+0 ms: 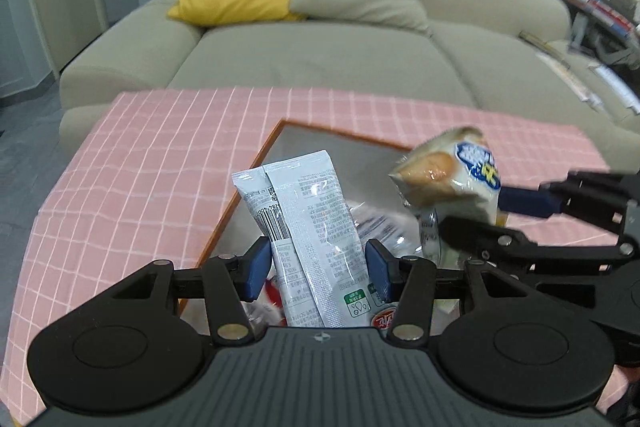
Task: Organize snacks
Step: 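Lift the white wrapper and chip bag and carry both over the box, then lower the white wrapper and chip bag into the box and open both grippers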
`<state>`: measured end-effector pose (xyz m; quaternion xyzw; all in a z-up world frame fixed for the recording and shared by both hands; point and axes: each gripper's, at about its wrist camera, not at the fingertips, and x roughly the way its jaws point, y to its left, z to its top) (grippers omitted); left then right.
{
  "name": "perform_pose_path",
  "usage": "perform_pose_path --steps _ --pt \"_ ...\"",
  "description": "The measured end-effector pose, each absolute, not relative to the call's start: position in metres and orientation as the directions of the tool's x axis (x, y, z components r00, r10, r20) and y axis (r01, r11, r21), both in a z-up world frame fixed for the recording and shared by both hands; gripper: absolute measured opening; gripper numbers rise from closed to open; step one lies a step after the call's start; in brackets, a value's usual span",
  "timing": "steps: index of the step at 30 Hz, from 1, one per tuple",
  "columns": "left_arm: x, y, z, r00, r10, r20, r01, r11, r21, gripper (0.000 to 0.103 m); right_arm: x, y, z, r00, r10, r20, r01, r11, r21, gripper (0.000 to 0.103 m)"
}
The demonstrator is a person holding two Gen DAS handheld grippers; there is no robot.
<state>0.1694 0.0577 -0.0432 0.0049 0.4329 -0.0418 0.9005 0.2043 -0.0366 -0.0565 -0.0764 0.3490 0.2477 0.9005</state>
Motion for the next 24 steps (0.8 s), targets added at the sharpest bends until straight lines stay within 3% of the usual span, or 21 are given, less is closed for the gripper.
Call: perform_pose_path --steps 15,24 --pt "0.193 0.067 -0.088 0.496 0.032 -0.868 0.070 0.995 0.077 0.058 0.256 0.020 -0.122 0.498 0.293 -0.816 -0.634 0.765 -0.112 0.037" --pt "0.206 0.064 -0.115 0.415 0.060 -0.908 0.090 0.990 0.107 0.058 0.263 0.019 -0.147 0.458 0.241 -0.856 -0.655 0.743 -0.141 0.037"
